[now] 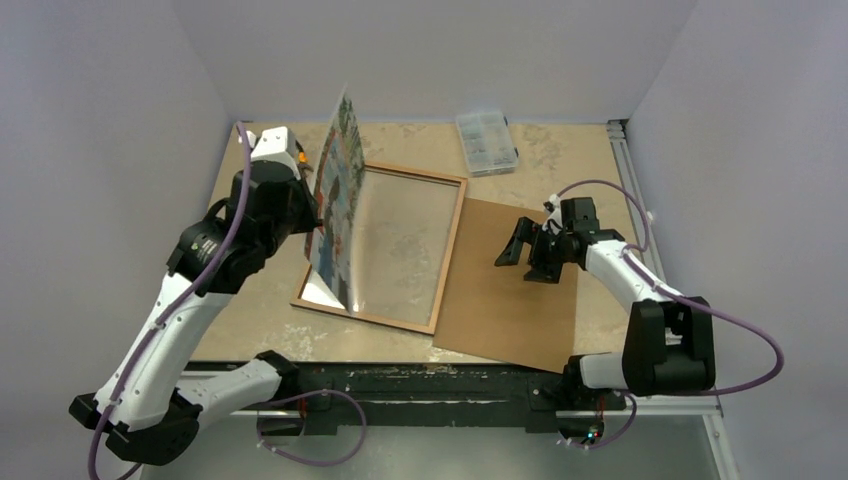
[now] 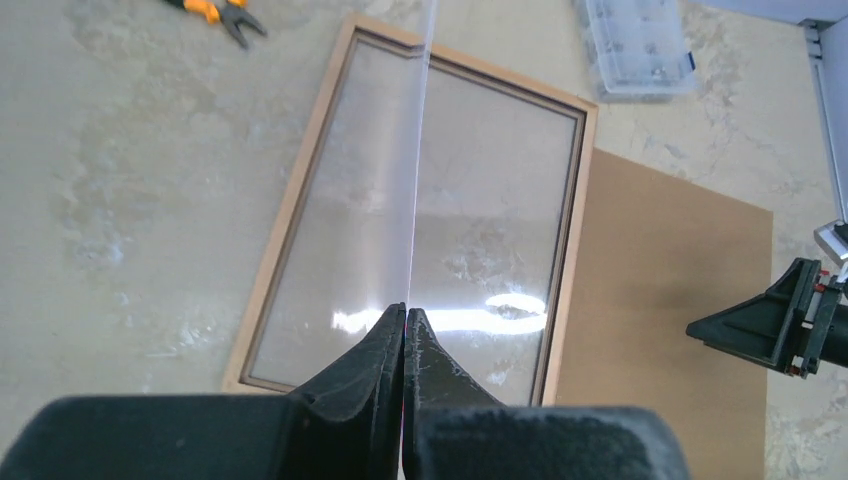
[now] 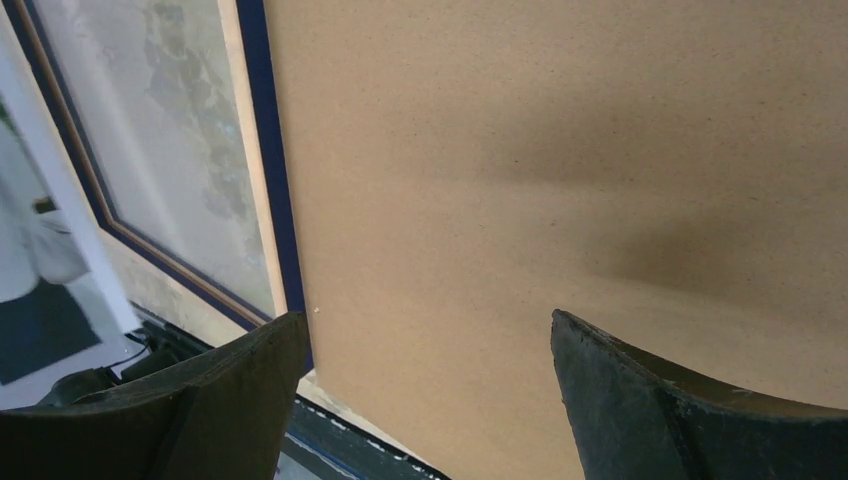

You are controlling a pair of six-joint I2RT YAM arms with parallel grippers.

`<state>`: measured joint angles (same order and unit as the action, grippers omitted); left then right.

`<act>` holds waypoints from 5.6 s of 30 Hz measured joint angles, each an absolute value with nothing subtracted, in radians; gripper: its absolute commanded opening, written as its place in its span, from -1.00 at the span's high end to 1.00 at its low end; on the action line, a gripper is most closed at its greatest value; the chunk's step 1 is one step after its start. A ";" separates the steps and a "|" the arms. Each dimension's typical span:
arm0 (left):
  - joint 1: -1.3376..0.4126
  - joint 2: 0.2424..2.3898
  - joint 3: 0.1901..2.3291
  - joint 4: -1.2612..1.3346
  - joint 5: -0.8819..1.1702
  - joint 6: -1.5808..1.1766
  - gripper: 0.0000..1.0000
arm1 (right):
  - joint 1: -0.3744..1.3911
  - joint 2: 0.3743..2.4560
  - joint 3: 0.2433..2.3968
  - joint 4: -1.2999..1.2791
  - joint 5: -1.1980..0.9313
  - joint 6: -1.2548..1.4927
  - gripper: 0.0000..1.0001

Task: Put the photo into the frame
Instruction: Pick up the photo at the center of the board, then turn over the photo from the photo frame, then pick up the photo from the photo frame, then place the photo in the photo frame.

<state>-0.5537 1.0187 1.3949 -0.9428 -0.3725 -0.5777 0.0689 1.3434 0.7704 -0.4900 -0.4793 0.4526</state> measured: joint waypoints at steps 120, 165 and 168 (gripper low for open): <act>-0.319 0.741 1.365 -0.968 0.137 -0.696 -0.72 | 0.304 1.542 0.653 0.458 -0.717 1.063 1.00; -0.319 0.688 1.254 -1.103 0.161 -0.738 -0.71 | 0.574 1.613 0.667 0.585 -0.006 1.383 1.00; -0.319 0.691 1.253 -1.103 0.163 -0.737 -0.71 | 0.582 1.631 0.669 0.593 0.002 1.393 1.00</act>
